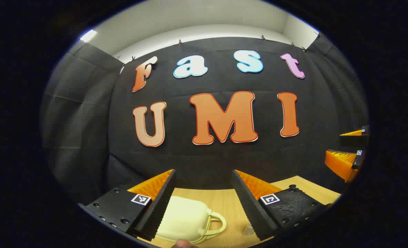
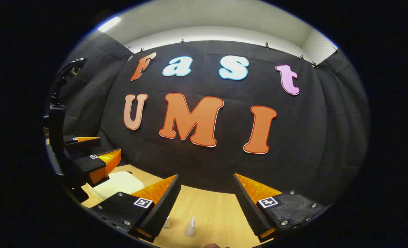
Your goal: First open the suitcase, pack the skin care products into it, and then close the suitcase.
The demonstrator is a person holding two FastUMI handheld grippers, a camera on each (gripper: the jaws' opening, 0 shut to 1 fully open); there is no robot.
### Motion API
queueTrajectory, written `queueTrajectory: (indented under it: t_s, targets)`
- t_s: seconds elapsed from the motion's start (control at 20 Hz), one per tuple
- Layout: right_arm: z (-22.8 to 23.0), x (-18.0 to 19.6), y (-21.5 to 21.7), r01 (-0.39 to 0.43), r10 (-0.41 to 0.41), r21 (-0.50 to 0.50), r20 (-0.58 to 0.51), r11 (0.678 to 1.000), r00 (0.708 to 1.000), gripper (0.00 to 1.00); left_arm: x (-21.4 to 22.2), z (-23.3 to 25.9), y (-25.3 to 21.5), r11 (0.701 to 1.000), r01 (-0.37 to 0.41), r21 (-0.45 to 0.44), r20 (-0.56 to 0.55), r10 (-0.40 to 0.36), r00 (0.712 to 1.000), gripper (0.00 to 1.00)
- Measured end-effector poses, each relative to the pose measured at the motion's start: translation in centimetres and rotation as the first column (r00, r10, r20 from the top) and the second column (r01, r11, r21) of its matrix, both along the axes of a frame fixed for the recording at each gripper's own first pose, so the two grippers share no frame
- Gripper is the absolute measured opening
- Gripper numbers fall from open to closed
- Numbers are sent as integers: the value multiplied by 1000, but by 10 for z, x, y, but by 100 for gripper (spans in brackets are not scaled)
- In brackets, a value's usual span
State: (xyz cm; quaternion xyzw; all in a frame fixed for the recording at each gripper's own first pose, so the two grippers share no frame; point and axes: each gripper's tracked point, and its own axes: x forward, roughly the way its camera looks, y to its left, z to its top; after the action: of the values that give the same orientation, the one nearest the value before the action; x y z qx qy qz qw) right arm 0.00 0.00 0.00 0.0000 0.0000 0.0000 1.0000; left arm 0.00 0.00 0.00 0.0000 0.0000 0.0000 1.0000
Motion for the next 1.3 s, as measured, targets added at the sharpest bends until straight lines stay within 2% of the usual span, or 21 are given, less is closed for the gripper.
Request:
queueTrajectory:
  t_s: [0.1,0.15,0.3,0.45,0.6,0.85,1.0,1.05,1.2,1.3]
  targets:
    - [-9,5,-2,80,-79,14,-31,997,996,95,8,0,4,999,49,-22,-7,-49,999,99]
    - [-10,6,-1,97,-96,36,-39,995,995,95,10,-2,7,998,49,-28,-22,-50,999,99]
    - [-6,16,12,90,-89,37,-15,995,996,95,13,-4,33,1000,-3,-4,-22,3,1000,99]
    - [-9,25,23,90,-89,38,-29,995,996,95,19,-12,42,1000,0,-19,-26,0,1000,99]
    - [-9,28,32,75,-74,6,-30,997,997,95,24,-12,45,1000,13,0,-8,-13,1000,99]
    - [-7,41,29,79,-79,15,-25,997,997,95,40,-33,34,991,79,105,-49,-74,996,100]
    - [-10,43,15,102,-102,2,-30,995,994,95,44,-75,18,965,164,207,-136,-138,981,99]
    - [-15,42,7,119,-119,-10,-40,993,992,95,47,-94,12,947,204,249,-173,-164,971,99]
    - [-25,41,-6,146,-147,-17,-59,989,987,95,45,-132,-1,914,278,297,-249,-207,946,99]
    - [-29,42,-17,171,-172,-29,-66,985,983,95,45,-162,-10,871,341,355,-318,-230,920,99]
